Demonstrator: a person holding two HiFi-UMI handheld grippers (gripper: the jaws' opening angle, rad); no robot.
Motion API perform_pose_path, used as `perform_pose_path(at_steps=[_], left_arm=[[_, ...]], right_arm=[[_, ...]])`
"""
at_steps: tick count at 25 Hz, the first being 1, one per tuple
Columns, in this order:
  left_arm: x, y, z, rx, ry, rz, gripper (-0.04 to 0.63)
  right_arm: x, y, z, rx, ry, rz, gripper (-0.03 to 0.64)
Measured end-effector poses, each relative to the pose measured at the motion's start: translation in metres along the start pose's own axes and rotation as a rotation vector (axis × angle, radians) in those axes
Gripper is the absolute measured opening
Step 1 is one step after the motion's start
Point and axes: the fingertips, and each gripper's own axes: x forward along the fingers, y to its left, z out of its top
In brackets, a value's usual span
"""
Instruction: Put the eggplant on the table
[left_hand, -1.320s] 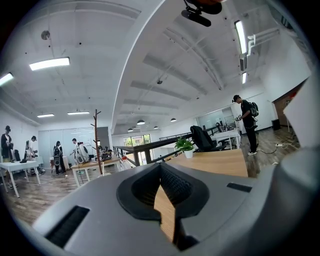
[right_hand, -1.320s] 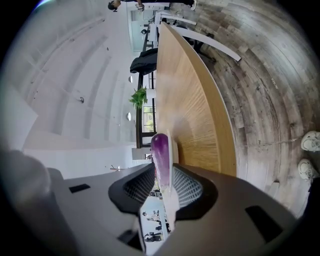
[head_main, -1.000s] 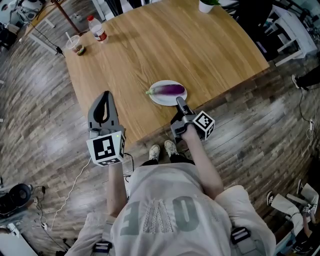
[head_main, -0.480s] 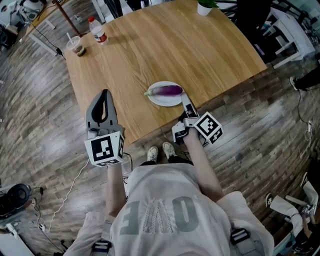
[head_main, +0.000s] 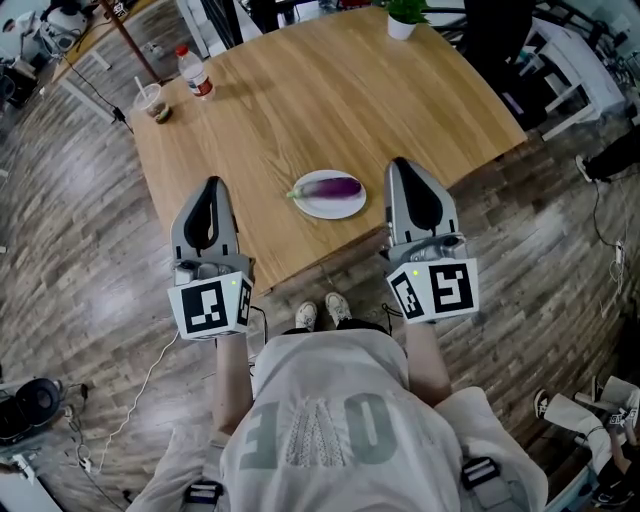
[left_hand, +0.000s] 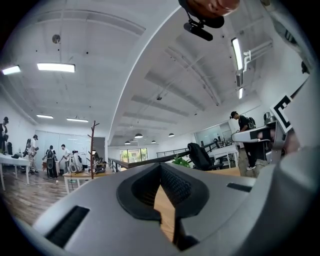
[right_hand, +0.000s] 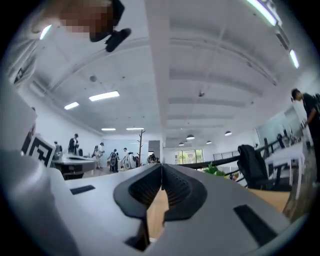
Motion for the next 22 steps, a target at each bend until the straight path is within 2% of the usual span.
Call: perform_pose_path(at_steps=[3,5,11,22], left_arm=[[-0.001,-0.003,0.010,-0.002,-0.024,-0.008,0.008],[-0.001,-0.005,0.015,-0.003,-0.038,-0.013,0.009],[-0.002,-0.007,0.023,-0.004,-0.062,-0.023,0.008],[0.001,-0.007,0.027,-0.011,-0.073,-0.042,0.008]], right_arm=[[-0.004,0.014,0.009,-0.179,0.030,0.019,0.018],[-0.005,0.022,0.005,-0.219,0.055,0.026,0.018],[-0.009,0.034,-0.005,-0.208,0.079,0.013,0.018],[-0.010,0.027,-0.014,-0.181,0.113,-0.009,0.017]])
